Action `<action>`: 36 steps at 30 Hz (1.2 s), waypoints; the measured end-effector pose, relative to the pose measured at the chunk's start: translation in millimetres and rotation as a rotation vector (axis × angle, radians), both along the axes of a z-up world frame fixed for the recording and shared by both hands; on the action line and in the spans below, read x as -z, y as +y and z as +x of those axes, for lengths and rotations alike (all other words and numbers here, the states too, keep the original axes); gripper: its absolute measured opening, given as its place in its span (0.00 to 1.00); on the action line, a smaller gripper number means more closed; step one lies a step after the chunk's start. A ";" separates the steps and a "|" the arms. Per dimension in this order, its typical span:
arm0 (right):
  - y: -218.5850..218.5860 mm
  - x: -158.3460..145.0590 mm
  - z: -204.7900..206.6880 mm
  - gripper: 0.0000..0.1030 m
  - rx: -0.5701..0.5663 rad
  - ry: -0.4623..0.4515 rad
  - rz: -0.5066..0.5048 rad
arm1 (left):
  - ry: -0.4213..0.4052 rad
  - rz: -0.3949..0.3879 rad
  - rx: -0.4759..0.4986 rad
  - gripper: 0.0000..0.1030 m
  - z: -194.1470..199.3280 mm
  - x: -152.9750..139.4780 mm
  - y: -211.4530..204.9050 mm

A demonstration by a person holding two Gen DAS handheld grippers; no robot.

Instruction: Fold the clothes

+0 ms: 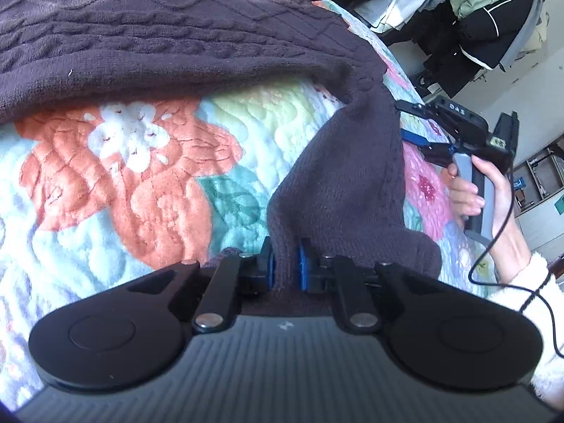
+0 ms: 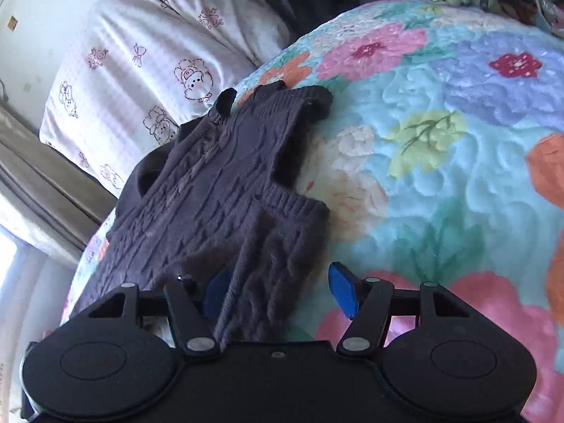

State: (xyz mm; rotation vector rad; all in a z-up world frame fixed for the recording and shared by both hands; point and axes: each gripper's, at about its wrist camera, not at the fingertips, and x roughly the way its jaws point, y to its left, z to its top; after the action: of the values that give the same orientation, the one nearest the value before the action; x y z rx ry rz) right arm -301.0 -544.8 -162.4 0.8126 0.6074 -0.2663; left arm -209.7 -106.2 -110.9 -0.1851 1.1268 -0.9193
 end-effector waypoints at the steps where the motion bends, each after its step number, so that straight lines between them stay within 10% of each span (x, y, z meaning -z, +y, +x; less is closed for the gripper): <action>1: -1.5 3.5 7.8 0.66 -0.010 -0.001 0.010 | -0.003 -0.006 -0.003 0.10 -0.3 -1.4 2.3; 4: 2.7 7.2 18.9 0.55 -0.010 0.008 -0.021 | -0.056 0.024 -0.032 0.12 -1.3 -10.6 7.6; 6: 7.4 5.8 20.6 0.14 -0.014 0.014 -0.073 | -0.144 0.079 -0.028 0.17 -3.1 -20.6 10.7; 9: 19.4 -6.4 13.0 0.09 -0.013 0.039 -0.250 | -0.248 0.143 -0.047 0.37 -0.1 -34.9 24.5; 15: -3.5 -18.1 -33.7 0.01 0.185 0.092 -0.379 | -0.427 0.372 -0.081 0.42 22.0 -50.4 55.1; 17: -13.2 -7.2 -38.5 0.02 0.235 0.180 -0.389 | -0.457 0.441 -0.063 0.44 30.7 -45.8 64.1; 21: -27.1 -2.9 -62.6 0.03 0.186 0.071 -0.243 | -0.445 0.502 -0.039 0.45 45.3 -27.3 80.1; 31: -0.7 -18.9 -51.8 0.51 -0.005 -0.030 -0.048 | -0.559 0.518 -0.108 0.46 66.3 -7.6 80.2; 36: 18.0 -14.5 -40.9 0.53 -0.016 0.011 -0.067 | -0.630 0.584 -0.207 0.46 72.9 -14.7 81.4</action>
State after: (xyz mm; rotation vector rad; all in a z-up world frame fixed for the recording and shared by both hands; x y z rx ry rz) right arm -341.9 -526.8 -147.8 0.7424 0.6117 -0.2751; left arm -136.7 -24.8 -96.1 0.4354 0.7223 -0.3837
